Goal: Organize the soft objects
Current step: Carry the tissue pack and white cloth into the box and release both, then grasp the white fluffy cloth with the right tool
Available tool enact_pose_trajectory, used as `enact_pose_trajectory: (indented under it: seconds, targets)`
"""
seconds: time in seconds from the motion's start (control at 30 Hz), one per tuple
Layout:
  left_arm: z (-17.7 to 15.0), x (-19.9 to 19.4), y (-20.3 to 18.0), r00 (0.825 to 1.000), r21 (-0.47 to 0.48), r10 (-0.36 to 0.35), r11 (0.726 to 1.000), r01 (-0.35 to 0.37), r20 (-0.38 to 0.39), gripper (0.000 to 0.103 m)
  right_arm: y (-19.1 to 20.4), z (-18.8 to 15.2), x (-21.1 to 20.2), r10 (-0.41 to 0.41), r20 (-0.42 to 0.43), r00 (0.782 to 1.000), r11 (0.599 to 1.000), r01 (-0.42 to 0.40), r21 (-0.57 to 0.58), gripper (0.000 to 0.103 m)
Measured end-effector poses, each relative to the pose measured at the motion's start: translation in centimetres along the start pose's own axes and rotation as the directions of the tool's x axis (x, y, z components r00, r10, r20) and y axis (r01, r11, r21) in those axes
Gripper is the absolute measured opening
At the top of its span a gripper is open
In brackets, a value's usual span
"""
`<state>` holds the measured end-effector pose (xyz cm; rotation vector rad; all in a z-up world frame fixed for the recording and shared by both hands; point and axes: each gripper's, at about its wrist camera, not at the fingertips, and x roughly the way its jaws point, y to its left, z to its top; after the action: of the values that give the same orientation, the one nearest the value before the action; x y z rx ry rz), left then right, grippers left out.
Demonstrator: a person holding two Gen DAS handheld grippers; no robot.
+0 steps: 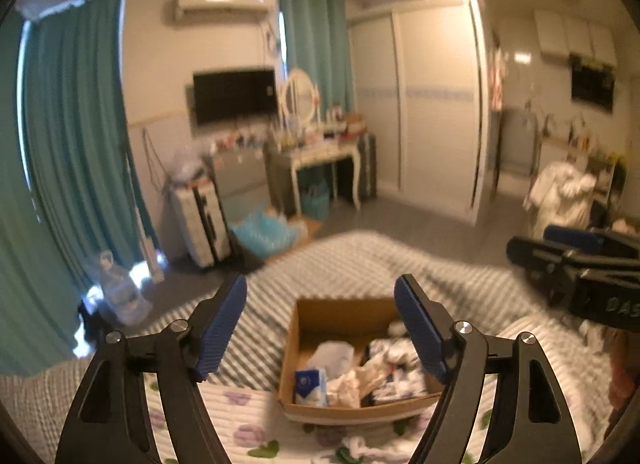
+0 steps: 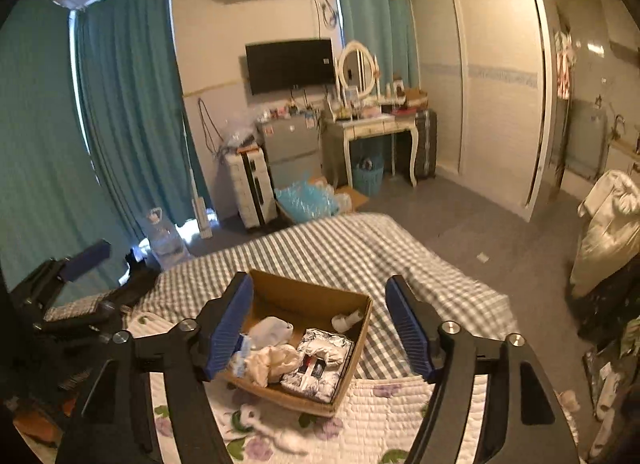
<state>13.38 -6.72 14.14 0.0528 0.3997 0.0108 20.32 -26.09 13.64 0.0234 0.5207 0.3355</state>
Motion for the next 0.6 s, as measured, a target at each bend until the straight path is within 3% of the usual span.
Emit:
enact_pose_trajectory:
  seconds: [0.13,0.2,0.3,0.43,0.6]
  targets:
    - [1.1,-6.3,1.1,0.998,-0.034,-0.007,0.999,0.009,0.057,0.078,0.9,0.1,-5.3,-0.002,0.041,0.999,1.0,0.004,-0.027,0.08]
    - [0.9,-8.1,1.4,0.998,-0.044,-0.003,0.999,0.005,0.055,0.087,1.4,-0.5,-7.5,0.012,0.056,0.998,0.999,-0.01,-0.035,0.091]
    - [-0.2,-10.0,2.0,0.998,-0.054,0.018,0.998,-0.015,0.061,0.088,2.0,-1.8,-9.0,0.023,0.054,0.998,0.998,-0.02,-0.057,0.091]
    - [-3.0,-10.2,2.3,0.997,-0.053,0.065,0.997,-0.063,0.036,0.088,2.3,-4.9,-9.3,0.05,0.02,0.999,0.996,-0.049,-0.069,0.091]
    - [-7.6,-8.4,2.4,0.994,-0.047,0.107,0.993,-0.108,-0.028,0.088,2.0,-9.9,-6.1,0.066,-0.058,0.996,0.995,-0.071,-0.075,0.091]
